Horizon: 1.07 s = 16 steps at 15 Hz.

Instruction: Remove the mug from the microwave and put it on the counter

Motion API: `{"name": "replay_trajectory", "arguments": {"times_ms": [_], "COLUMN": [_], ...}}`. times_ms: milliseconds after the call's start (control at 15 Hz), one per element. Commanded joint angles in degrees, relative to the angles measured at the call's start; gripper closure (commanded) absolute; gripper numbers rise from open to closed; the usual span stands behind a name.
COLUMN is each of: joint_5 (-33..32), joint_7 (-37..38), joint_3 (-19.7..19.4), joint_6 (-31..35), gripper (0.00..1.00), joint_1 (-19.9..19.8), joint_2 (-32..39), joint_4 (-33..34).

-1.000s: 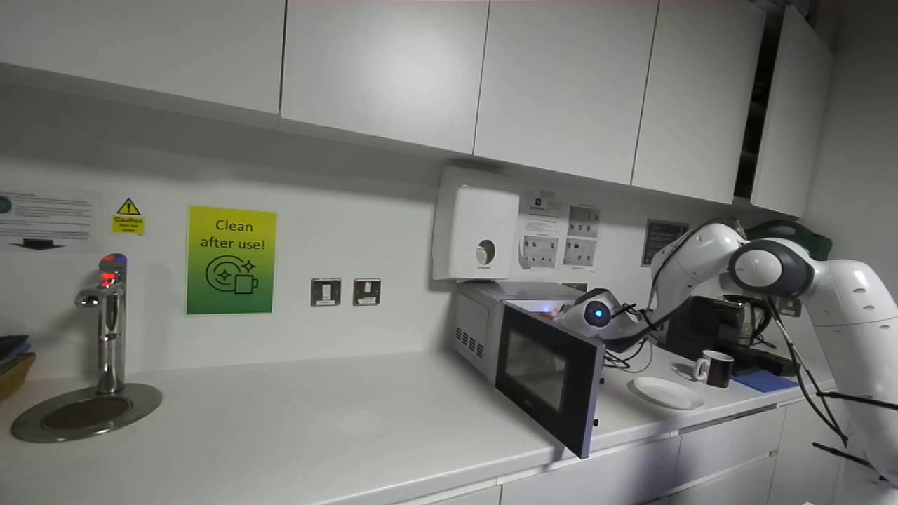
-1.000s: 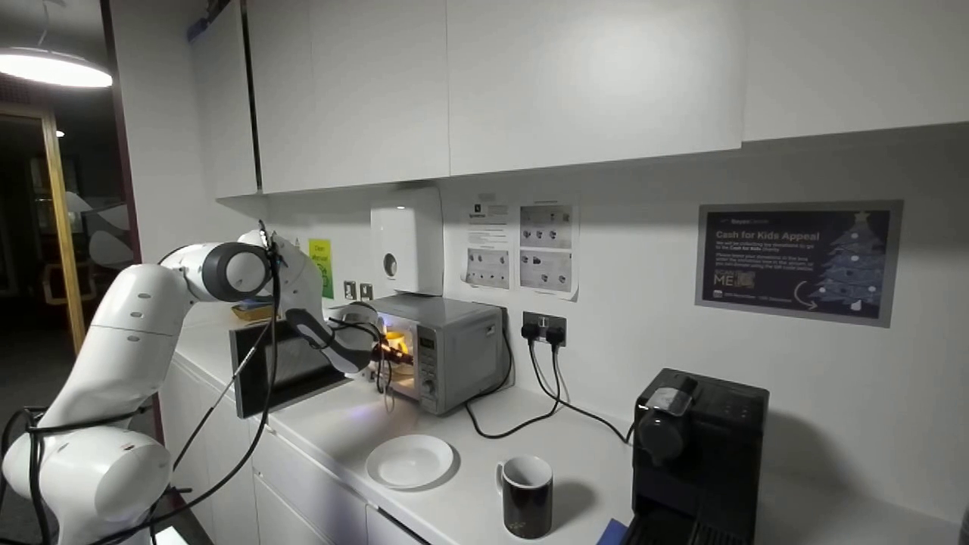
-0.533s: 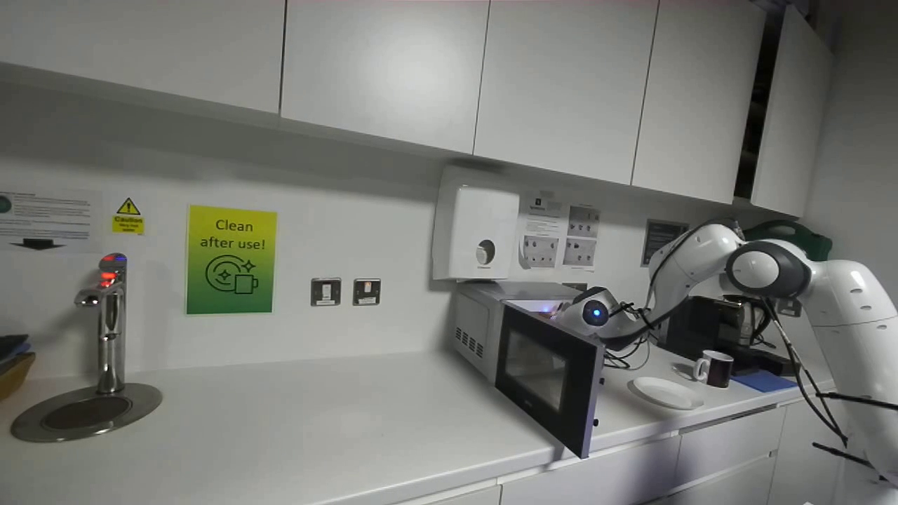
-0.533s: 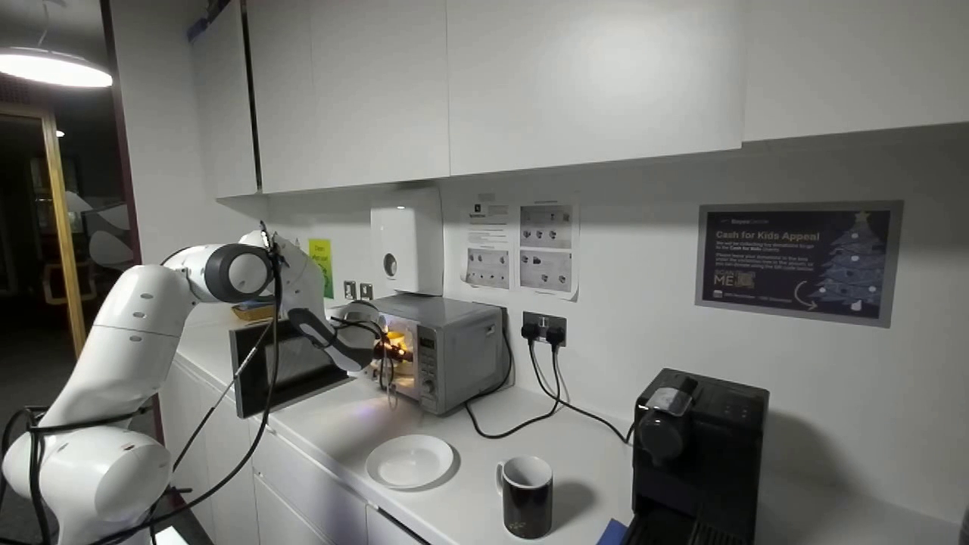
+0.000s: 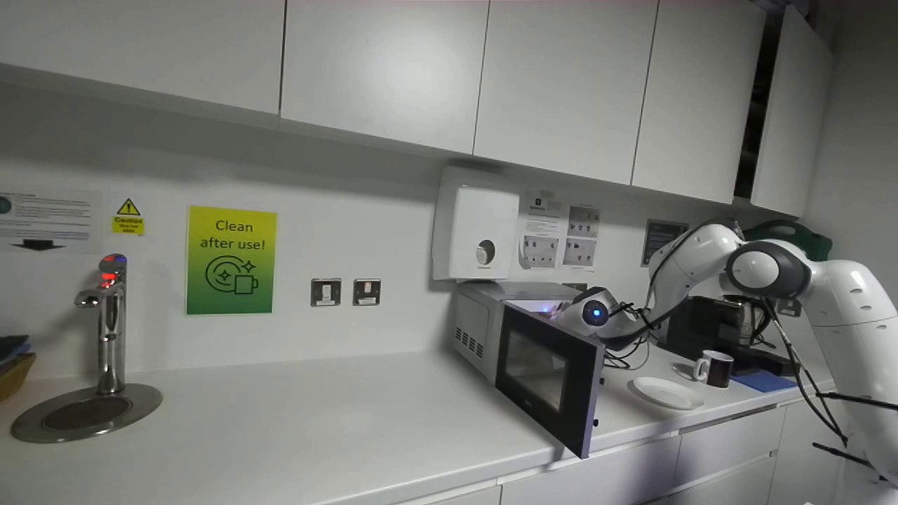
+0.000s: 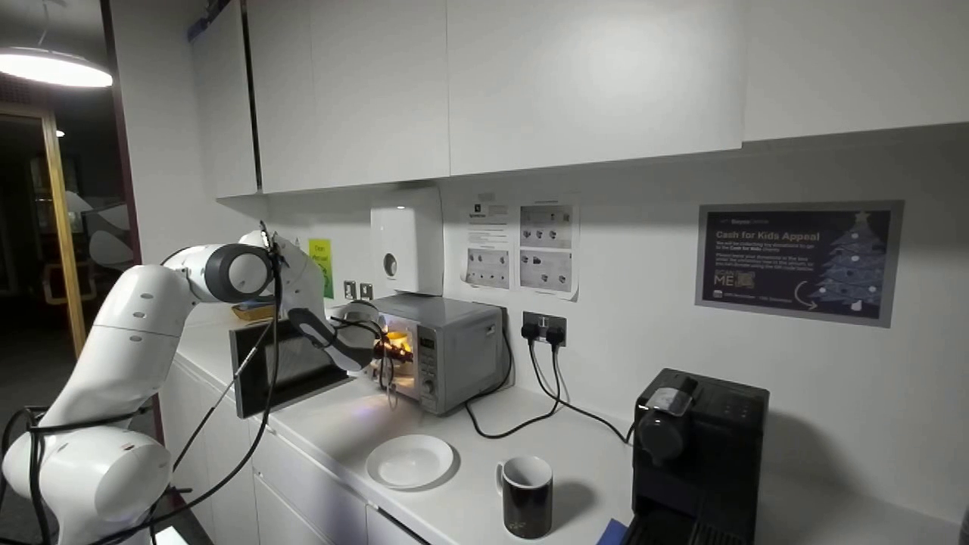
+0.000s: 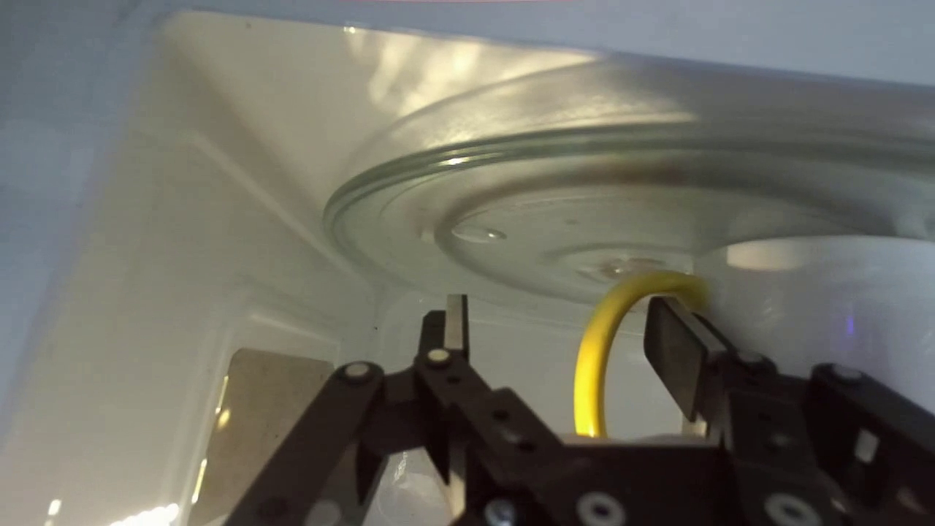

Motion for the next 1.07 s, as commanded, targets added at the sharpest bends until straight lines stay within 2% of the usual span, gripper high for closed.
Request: {"name": "replay_trajectory", "arguments": {"times_ms": [0, 200, 533, 1000], "joint_5": [-2.3, -2.6, -4.3, -6.0], "joint_7": [1.3, 1.4, 1.5, 1.4], "joint_3": [0.1, 0.3, 0.8, 1.3], "joint_6": [2.2, 2.5, 5.0, 6.8], "gripper": [0.28, 0.27, 0.35, 0.37], "joint_1": [-0.6, -0.5, -0.5, -0.4], "joint_2": [0.7, 0.4, -0.2, 0.1], "joint_4": [1.8, 1.4, 0.7, 1.2]}}
